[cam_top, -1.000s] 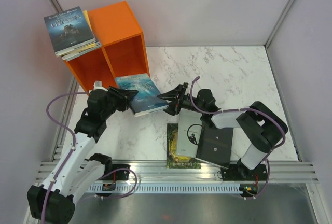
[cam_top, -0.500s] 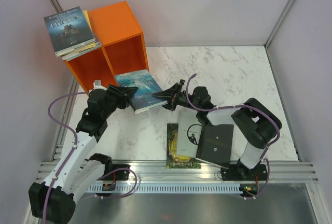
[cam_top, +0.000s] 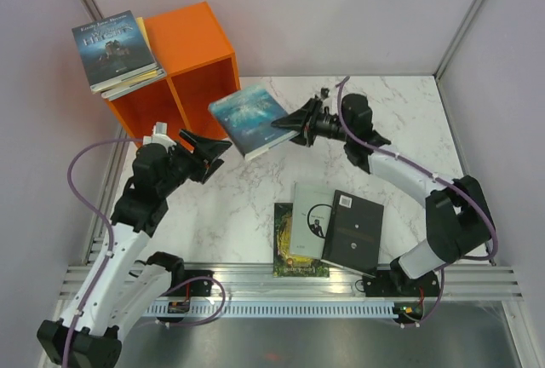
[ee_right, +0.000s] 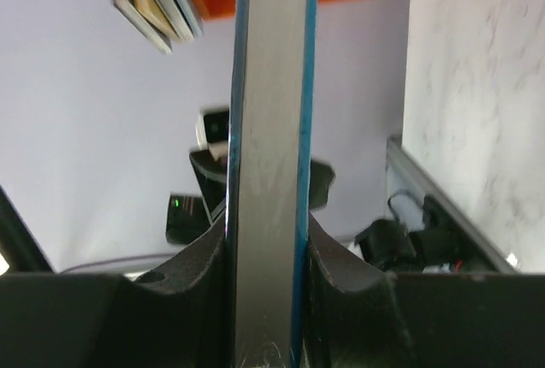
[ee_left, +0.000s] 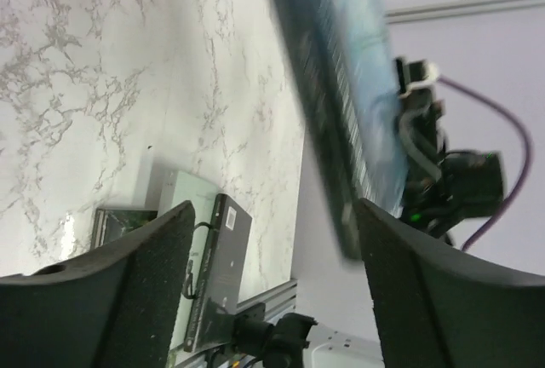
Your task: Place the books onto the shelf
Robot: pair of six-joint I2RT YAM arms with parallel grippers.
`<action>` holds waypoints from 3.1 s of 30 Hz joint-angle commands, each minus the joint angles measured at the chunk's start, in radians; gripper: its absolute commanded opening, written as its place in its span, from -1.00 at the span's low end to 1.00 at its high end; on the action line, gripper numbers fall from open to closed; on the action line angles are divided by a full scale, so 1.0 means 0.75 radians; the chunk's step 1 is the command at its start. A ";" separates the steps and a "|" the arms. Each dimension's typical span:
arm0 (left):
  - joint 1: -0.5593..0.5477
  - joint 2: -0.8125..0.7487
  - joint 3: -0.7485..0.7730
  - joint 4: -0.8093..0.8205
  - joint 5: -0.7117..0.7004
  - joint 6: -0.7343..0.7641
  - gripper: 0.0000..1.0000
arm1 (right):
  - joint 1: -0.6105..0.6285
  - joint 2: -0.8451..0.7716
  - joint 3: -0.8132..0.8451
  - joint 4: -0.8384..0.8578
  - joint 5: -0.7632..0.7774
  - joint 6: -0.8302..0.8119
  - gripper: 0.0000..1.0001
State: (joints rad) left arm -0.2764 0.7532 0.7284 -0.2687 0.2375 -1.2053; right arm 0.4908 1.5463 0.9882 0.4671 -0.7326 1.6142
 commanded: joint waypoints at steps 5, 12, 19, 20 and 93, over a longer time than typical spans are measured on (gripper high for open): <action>-0.002 -0.159 0.150 -0.416 -0.032 0.274 0.85 | -0.096 -0.027 0.694 -0.492 0.018 -0.483 -1.00; -0.002 -0.309 0.109 -0.541 -0.022 0.263 0.86 | -0.104 0.261 1.206 -0.559 0.024 -0.471 -1.00; -0.002 -0.387 0.096 -0.609 -0.022 0.249 0.83 | -0.076 0.631 1.690 -0.596 0.071 -0.367 -1.00; -0.002 -0.385 0.098 -0.615 -0.020 0.257 0.83 | -0.067 0.721 1.804 -0.604 0.095 -0.346 -1.00; -0.002 -0.405 0.158 -0.803 -0.149 0.300 0.72 | 0.051 0.994 1.863 -0.515 0.179 -0.226 -0.59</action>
State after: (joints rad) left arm -0.2771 0.4561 0.8230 -0.8463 0.1577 -0.9791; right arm 0.5076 2.2745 2.3032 -0.0257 -0.6182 1.3933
